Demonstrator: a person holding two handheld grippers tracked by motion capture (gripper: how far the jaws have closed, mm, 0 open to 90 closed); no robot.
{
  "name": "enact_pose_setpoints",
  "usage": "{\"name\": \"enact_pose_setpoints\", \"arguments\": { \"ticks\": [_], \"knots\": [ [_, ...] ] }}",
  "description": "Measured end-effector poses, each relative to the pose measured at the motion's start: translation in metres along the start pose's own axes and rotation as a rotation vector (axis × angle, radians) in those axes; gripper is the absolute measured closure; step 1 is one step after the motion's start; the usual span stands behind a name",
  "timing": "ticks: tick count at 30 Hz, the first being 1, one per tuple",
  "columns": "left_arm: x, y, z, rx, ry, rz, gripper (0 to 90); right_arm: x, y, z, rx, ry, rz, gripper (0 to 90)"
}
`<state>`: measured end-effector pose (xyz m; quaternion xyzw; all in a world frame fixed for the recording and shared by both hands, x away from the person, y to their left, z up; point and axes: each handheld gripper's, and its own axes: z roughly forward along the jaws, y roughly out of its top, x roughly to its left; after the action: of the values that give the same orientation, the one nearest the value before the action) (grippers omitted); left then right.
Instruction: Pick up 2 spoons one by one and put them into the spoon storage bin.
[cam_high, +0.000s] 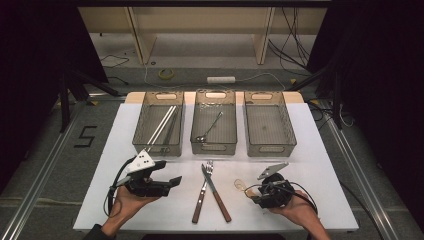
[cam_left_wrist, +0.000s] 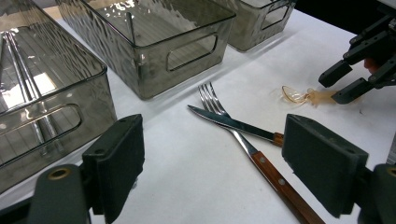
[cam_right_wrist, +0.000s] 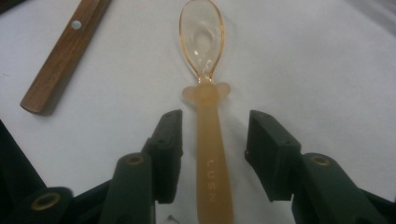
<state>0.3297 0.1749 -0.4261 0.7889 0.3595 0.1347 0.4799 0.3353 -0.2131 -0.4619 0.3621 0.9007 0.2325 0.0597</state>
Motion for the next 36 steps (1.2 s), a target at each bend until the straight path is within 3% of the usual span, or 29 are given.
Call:
{"name": "enact_pose_setpoints", "arguments": {
  "ticks": [6, 18, 26, 31, 36],
  "knots": [
    [-0.0016, -0.0011, -0.0032, -0.014, 0.005, 0.006, 20.5, -0.0012, -0.0006, 0.003, 0.041, -0.016, -0.009, 64.3],
    [-0.0042, -0.0034, -0.0044, -0.004, 0.006, 0.013, 20.5, 0.0035, 0.0011, 0.0039, 0.059, -0.027, -0.048, 74.7],
    [-0.0039, -0.0034, -0.0051, -0.004, 0.011, 0.017, 20.5, 0.0051, 0.0022, 0.0037, 0.065, -0.035, -0.054, 76.3],
    [-0.0046, -0.0034, -0.0043, -0.006, 0.009, 0.017, 20.5, 0.0048, 0.0028, 0.0007, 0.042, -0.029, -0.053, 76.9],
    [-0.0036, -0.0032, -0.0054, -0.017, 0.017, 0.011, 20.5, 0.0043, 0.0049, -0.0057, -0.018, -0.019, -0.043, 77.0]
  ]
}}
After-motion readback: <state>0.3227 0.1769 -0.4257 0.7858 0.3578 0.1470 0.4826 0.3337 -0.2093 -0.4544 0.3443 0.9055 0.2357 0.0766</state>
